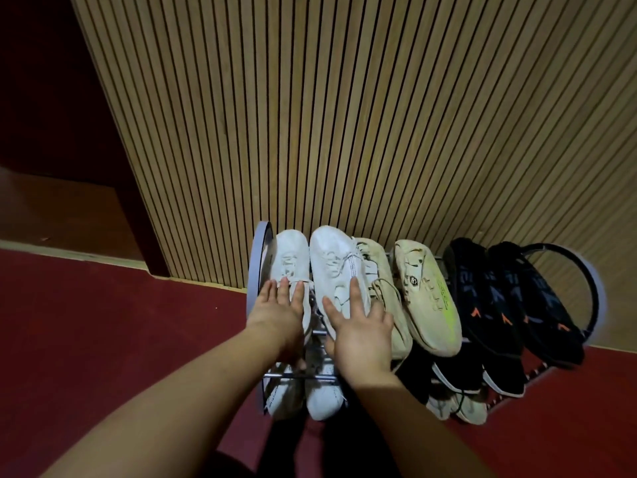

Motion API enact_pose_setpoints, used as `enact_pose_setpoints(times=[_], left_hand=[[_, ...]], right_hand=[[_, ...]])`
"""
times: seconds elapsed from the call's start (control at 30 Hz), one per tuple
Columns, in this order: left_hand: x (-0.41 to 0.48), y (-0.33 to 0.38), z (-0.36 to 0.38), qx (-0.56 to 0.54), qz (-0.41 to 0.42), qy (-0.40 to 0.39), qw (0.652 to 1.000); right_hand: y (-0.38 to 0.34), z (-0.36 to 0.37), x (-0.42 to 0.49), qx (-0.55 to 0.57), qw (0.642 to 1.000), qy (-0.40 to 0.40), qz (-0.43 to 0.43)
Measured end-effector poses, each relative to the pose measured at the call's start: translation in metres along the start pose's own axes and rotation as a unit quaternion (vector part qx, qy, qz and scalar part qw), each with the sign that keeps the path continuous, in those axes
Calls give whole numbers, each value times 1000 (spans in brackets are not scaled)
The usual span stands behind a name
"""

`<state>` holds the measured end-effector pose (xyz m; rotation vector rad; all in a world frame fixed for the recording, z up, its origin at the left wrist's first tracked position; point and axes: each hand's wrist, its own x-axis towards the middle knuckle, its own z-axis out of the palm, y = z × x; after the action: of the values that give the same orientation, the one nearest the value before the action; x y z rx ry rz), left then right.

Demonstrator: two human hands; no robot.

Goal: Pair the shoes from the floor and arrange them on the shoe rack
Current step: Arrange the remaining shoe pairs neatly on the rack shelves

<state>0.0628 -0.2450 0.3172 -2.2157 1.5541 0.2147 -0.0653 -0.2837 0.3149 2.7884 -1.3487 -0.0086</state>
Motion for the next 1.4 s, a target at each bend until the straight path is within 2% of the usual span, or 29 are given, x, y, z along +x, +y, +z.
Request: enact_pose_setpoints(times=[0.23,0.37,0.47,0.53,0.6,0.63,0.67,0.73,0.9,0.97,1.1,1.13,1.23,1.4], left_hand=[[-1,0,-4,-28,4,-15,999],[1,-1,-2,-31,6,-13,999],[1,-4,1,-37,8,-7,999],[1,-4,2,-39,9,-3,999],[2,-3,2,-37,11,1,999],[3,-3,2,-37,10,2,999],[3,-3,2,-38,10,1,999],[3,-3,1,-39,11,-4,999],[7,-3,5,-31,10,1,999],[8,-2,6,-30,10,-2,1000],[9,-3,7,-35,11,6,999],[8,-3,8,-34,13,9,999],[5,-4,7,-32,20,13,999],[1,-3,4,-33,21,15,999]], right_hand=[[14,-8,12,-67,996,-43,41],[24,-29,26,-48,993,-15,108],[14,-29,29,-57,995,-44,71],[8,-19,24,-20,997,-58,53],[10,-16,24,102,991,-40,81],[10,-17,26,202,974,-23,102],[9,-19,28,313,942,2,119],[5,-18,30,481,865,46,138],[3,-19,6,621,770,87,119],[4,-16,1,649,747,96,107],[-5,-5,0,642,758,52,103],[-8,-1,-1,625,772,40,110],[-14,15,0,498,861,28,99],[-15,9,2,301,945,21,126]])
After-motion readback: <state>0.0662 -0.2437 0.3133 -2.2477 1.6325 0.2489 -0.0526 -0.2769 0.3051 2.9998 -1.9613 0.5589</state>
